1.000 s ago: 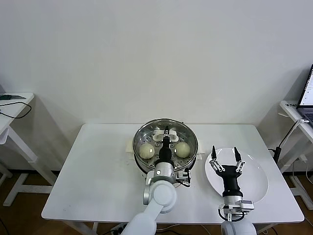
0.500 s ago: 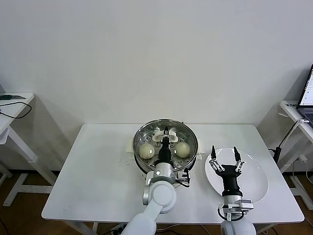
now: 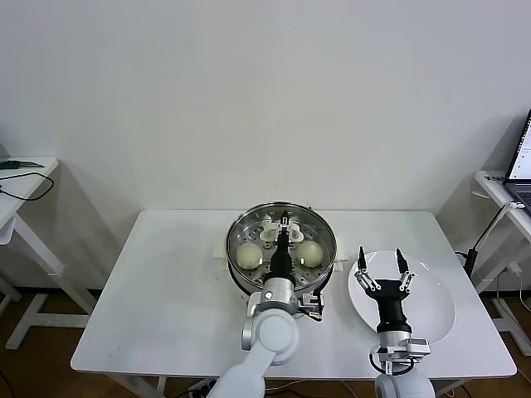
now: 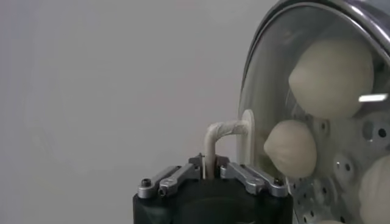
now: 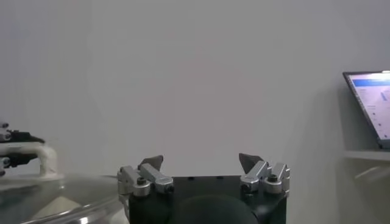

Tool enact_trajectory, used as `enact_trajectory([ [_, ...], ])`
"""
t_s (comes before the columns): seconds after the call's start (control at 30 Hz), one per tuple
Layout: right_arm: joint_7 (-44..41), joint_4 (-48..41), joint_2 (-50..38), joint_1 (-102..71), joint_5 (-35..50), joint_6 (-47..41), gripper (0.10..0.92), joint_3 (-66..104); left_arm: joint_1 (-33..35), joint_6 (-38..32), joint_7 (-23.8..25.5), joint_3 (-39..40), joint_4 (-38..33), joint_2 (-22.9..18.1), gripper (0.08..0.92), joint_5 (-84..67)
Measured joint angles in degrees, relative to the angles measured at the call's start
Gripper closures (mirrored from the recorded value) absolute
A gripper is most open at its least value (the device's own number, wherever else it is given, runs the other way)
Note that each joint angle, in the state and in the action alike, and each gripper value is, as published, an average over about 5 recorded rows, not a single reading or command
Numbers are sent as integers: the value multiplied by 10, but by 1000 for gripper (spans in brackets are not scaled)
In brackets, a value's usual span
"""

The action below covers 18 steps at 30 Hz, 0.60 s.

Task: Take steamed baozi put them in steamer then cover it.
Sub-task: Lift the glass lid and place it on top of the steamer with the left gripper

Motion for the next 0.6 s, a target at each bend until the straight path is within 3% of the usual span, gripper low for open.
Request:
enact_trajectory([
  [0.4,0,0,-7,2,3,0,203,-2,27,8,2,16,-51,1,220,-14],
  [0.6,0,-1,-9,5,5,0,203,-5,50,17,7,20,-98,1,178,-30],
])
